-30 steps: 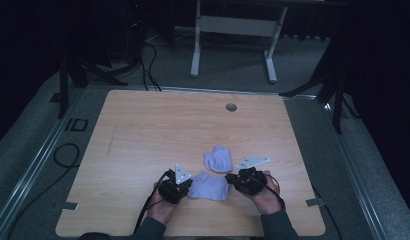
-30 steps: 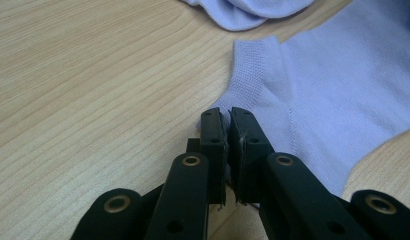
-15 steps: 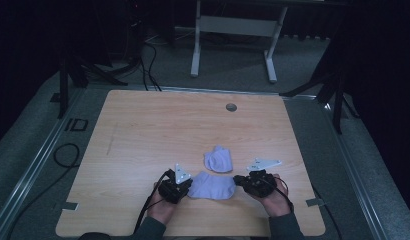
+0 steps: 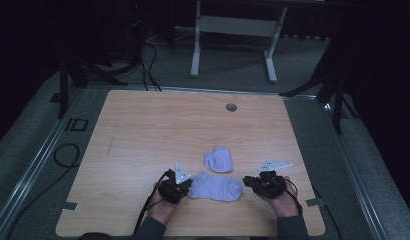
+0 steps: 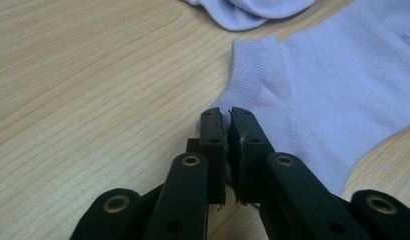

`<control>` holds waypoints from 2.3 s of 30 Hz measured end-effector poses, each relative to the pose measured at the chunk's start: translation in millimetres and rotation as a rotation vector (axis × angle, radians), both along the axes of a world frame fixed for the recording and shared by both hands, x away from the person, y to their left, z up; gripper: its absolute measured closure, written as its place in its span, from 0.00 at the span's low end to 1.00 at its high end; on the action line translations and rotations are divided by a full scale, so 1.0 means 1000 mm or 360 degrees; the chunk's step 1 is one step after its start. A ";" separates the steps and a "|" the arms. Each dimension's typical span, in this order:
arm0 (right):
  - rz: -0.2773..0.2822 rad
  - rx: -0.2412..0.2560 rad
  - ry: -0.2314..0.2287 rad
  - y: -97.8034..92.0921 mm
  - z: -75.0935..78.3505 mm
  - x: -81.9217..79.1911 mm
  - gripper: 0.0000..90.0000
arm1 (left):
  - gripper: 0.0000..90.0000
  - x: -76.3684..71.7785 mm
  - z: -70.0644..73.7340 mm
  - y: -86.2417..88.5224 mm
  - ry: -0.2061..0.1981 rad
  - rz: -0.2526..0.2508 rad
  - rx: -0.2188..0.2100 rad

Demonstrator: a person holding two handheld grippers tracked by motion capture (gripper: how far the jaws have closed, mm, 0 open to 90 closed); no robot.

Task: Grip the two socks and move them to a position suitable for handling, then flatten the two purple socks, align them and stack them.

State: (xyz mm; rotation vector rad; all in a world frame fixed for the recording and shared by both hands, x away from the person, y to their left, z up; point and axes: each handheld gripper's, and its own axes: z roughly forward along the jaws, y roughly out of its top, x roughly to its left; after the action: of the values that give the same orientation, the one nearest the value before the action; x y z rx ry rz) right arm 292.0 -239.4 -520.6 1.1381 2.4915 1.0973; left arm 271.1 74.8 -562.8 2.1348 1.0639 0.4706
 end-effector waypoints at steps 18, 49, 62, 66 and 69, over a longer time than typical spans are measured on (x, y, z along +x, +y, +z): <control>-0.0042 0.0013 -0.0016 -0.001 0.003 0.002 0.85 | 0.93 -0.004 0.001 0.001 0.0023 0.0021 0.0002; 0.0071 -0.0047 -0.0101 0.077 0.015 0.044 0.87 | 0.92 -0.005 0.001 0.002 0.0023 0.0025 -0.0015; 0.0057 -0.0180 -0.0073 0.115 -0.001 0.067 0.76 | 0.91 -0.004 0.001 0.003 0.0026 0.0022 -0.0016; 0.0077 -0.0218 -0.0041 0.124 -0.010 0.072 0.75 | 0.91 -0.004 0.001 0.003 0.0026 0.0020 -0.0018; 0.0065 -0.0266 0.0006 0.128 -0.019 0.078 0.80 | 0.91 -0.004 0.000 0.003 0.0028 0.0023 -0.0023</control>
State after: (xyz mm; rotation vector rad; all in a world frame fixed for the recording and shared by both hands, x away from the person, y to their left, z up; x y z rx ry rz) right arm 370.3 -110.9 -540.0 1.0478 2.5640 0.8770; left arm 266.9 77.6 -562.4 2.1239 1.0901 0.4503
